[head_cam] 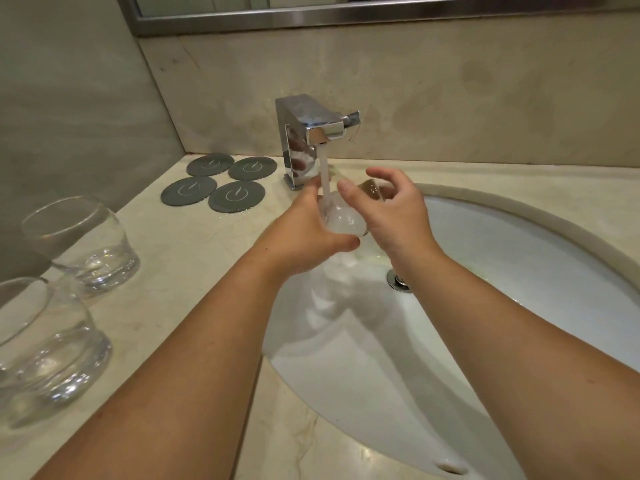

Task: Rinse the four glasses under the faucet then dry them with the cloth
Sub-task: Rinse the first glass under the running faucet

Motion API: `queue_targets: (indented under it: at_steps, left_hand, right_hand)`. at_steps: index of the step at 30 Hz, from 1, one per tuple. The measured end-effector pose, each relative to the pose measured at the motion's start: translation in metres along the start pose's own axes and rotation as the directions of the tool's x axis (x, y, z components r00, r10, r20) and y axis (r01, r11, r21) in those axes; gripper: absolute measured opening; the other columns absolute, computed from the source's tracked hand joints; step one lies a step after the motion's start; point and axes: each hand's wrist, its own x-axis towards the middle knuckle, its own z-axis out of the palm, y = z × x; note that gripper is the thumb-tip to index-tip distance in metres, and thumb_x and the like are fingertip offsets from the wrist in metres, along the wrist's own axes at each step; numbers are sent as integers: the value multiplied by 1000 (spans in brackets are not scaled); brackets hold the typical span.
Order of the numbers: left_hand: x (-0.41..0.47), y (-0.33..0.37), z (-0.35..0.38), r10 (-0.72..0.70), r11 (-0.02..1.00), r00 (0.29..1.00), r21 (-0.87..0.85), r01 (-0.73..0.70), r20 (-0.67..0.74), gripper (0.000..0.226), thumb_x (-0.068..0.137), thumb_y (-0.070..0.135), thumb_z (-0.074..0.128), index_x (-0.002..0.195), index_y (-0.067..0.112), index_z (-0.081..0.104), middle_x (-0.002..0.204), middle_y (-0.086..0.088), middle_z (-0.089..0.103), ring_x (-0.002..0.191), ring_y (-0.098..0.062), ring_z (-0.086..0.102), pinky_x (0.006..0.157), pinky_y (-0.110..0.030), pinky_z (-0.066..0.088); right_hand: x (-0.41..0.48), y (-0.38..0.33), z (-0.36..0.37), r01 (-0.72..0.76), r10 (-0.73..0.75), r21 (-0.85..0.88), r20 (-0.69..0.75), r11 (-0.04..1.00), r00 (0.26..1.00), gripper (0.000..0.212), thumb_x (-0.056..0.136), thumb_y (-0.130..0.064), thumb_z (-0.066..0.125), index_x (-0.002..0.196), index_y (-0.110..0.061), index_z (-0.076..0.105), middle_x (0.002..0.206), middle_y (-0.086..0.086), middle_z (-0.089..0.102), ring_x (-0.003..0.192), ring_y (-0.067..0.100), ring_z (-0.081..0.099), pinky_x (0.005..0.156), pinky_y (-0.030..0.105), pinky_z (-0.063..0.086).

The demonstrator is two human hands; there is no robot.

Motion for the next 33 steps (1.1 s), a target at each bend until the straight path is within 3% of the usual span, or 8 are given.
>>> queue_targets:
  at_steps: [4, 9, 12, 17, 23, 26, 29, 33]
  left_hand:
    - [0, -1, 2, 10, 996, 999, 92, -13, 34, 108, 80, 37, 93, 165, 30, 27, 160, 16, 47, 148, -10, 47, 119, -40, 44]
    - [-3, -1, 5, -12, 997, 998, 71, 7, 68, 102, 80, 40, 93, 161, 26, 34, 155, 12, 53, 140, -6, 51, 116, -32, 44]
    - [-8, 5, 5, -1, 1000, 995, 31, -3, 104, 77, 84, 42, 91, 146, 33, 46, 138, 13, 60, 130, -7, 56, 106, -28, 45]
    - [-12, 12, 4, -1, 996, 992, -93, 12, 123, 82, 77, 59, 90, 144, 36, 48, 135, 17, 63, 126, -5, 60, 104, -31, 49]
    - [-19, 29, 8, 43, 934, 991, -356, 6, 130, 86, 60, 56, 93, 133, 26, 60, 128, 2, 70, 114, -10, 73, 101, -41, 62]
    - [-24, 40, 13, 84, 967, 993, -246, -62, 81, 77, 66, 54, 92, 132, 30, 60, 126, 3, 68, 109, -12, 72, 94, -32, 62]
    - [-27, 44, 20, 114, 988, 992, -108, -107, 62, 64, 79, 47, 92, 132, 36, 60, 122, 11, 65, 107, -8, 67, 86, -24, 56]
    - [-25, 51, 33, 151, 984, 981, 79, -161, 119, 72, 80, 52, 90, 142, 35, 56, 124, 11, 61, 102, -1, 62, 79, -22, 50]
  right_hand:
    - [-8, -8, -1, 200, -192, -191, 60, 961, 980, 63, 78, -44, 92, 132, -31, 64, 115, -20, 62, 111, 4, 58, 91, 18, 49]
    - [-13, -11, -6, 287, -260, -284, 128, 915, 957, 71, 77, -39, 93, 139, -28, 61, 131, -10, 65, 118, 4, 56, 95, 17, 49]
    - [-15, -19, -13, 191, -183, -234, 56, 953, 981, 72, 78, -43, 92, 141, -30, 58, 121, -13, 62, 105, -2, 57, 82, 7, 44]
    - [-16, -27, -24, -50, 50, -7, -73, 999, 996, 69, 79, -48, 91, 138, -30, 59, 129, -4, 65, 117, 17, 63, 93, 34, 54]
    - [-19, -22, -53, -298, 283, 194, 100, 935, 954, 51, 96, -47, 75, 130, -11, 65, 97, 5, 67, 92, 24, 67, 66, 35, 53]
    - [-25, -19, -72, -302, 297, 18, 146, 953, 944, 47, 100, -53, 65, 131, -18, 64, 111, 3, 72, 101, 27, 72, 72, 40, 62]
    - [-29, -15, -96, -99, 103, -341, -6, 935, 995, 44, 100, -54, 63, 135, -28, 64, 119, -4, 70, 105, 18, 69, 83, 32, 57]
    - [-29, -8, -118, 7, -54, -361, -121, 933, 991, 29, 102, -42, 63, 126, -26, 68, 115, -7, 70, 107, 10, 64, 75, 20, 43]
